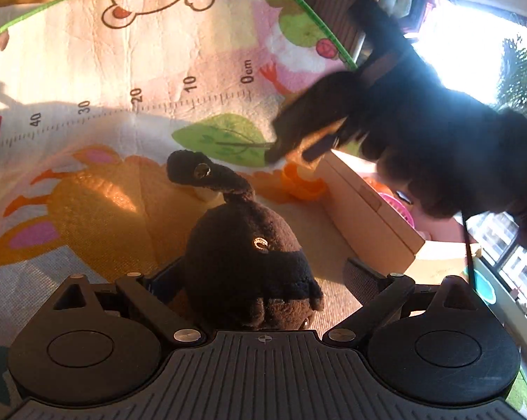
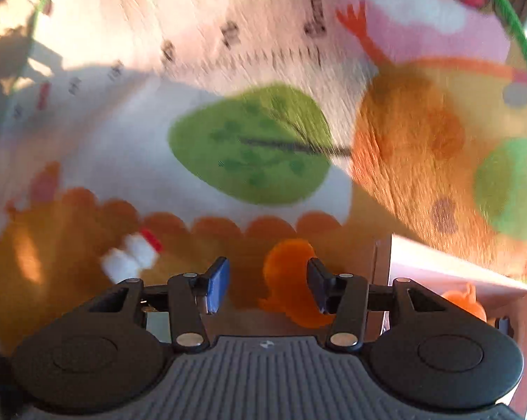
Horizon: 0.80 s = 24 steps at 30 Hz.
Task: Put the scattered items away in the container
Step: 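Carry the keychain badge into the white box and open the right gripper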
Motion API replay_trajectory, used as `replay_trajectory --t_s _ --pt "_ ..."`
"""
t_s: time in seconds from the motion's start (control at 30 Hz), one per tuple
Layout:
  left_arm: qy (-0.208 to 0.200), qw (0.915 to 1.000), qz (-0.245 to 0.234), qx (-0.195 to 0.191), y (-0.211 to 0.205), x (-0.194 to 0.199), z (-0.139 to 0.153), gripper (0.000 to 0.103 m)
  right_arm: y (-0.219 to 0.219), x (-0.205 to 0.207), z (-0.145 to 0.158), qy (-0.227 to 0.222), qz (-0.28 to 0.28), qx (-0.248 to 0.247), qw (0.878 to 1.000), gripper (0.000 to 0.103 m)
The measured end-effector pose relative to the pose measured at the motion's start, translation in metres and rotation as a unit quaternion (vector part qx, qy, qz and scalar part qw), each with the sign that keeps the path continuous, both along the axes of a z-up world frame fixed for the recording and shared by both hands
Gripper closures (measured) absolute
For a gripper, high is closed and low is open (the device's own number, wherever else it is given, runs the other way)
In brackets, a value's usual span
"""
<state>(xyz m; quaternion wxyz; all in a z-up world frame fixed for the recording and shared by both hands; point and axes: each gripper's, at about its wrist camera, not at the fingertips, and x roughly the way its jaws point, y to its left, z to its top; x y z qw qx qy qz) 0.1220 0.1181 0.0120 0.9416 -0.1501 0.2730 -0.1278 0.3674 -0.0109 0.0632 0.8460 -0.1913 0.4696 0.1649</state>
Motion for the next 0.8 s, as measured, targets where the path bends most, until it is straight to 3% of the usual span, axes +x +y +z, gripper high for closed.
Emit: replay_trajectory --t_s 0.03,0.1,0.17,0.27,0.53,0.67,0.8 --pt "0.001 1.0000 0.000 -0.003 0.001 0.001 0.000 0.005 0.001 0.001 -0.004 -0.010 0.003 -0.013 1.000 0.064" --pt "0.005 0.9999 0.000 -0.011 0.004 0.004 0.000 0.005 0.001 -0.004 -0.006 -0.026 0.019 -0.030 0.999 0.089" --pt "0.011 0.9998 0.000 -0.017 0.006 0.005 -0.001 0.005 -0.002 -0.007 -0.002 -0.016 0.027 -0.010 0.999 0.097" --pt "0.013 0.9996 0.002 -0.023 0.008 0.005 -0.001 0.005 -0.006 -0.027 0.011 -0.026 0.049 0.006 0.998 0.098" --pt "0.002 1.0000 0.003 -0.005 0.003 0.003 -0.001 0.005 -0.075 -0.127 0.067 0.011 0.080 0.155 0.985 0.098" --pt "0.011 0.9996 0.025 0.006 0.001 0.003 -0.001 0.012 -0.130 -0.173 0.063 0.039 0.070 0.203 0.976 0.098" --pt "0.003 0.9980 0.061 0.012 0.002 0.000 -0.001 0.009 -0.177 -0.223 0.039 0.011 0.056 0.190 0.980 0.098"
